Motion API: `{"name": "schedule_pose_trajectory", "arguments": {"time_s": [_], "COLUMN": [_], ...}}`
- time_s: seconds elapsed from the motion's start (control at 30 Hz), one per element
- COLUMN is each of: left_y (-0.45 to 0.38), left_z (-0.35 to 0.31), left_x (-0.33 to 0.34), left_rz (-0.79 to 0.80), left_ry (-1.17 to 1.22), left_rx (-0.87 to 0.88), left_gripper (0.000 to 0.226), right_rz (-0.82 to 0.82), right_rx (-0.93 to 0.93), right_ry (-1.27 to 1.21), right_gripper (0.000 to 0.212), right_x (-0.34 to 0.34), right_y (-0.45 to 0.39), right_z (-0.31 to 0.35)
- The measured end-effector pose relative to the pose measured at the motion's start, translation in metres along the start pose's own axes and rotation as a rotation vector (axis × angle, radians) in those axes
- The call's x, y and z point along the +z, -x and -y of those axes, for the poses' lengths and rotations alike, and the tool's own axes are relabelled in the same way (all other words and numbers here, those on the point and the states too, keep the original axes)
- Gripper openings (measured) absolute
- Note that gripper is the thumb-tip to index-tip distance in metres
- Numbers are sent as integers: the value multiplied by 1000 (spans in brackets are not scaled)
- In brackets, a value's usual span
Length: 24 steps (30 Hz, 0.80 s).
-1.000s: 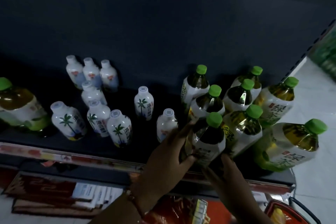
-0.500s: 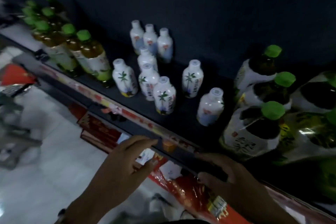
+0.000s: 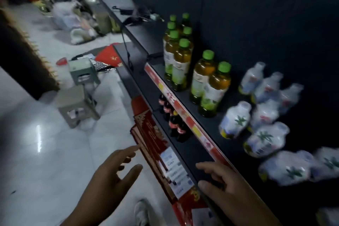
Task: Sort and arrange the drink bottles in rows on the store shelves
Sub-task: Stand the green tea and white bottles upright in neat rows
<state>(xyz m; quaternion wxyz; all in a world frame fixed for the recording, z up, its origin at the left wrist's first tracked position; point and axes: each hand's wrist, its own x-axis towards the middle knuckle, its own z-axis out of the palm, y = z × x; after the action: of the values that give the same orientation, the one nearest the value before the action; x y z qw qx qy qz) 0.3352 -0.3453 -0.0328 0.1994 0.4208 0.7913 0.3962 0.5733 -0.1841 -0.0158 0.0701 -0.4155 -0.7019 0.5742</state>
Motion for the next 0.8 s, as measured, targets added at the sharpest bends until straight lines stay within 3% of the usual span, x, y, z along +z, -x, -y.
{"name": "schedule_pose_trajectory", "arguments": {"time_s": [0.1, 0.23, 0.47, 0.6, 0.8], "left_y": [-48, -125, -248, -316, -426], "left_z": [27, 38, 22, 0, -38], "left_x": [-30, -69, -88, -80, -70], "left_rz": [5, 31, 154, 215, 258], "left_ry": [69, 16, -6, -15, -31], "left_rx": [-53, 50, 237, 375, 512], "left_gripper": [43, 45, 52, 40, 60], "right_rz": [46, -48, -214, -383, -646], "right_rx": [95, 134, -33, -151, -393], "right_ry": [-132, -156, -88, -64, 177], "right_gripper": [29, 25, 24, 24, 26], "right_x": [28, 58, 48, 27, 0], "right_y": [-50, -105, -165, -195, -248], "right_z": [32, 75, 130, 164, 216]}}
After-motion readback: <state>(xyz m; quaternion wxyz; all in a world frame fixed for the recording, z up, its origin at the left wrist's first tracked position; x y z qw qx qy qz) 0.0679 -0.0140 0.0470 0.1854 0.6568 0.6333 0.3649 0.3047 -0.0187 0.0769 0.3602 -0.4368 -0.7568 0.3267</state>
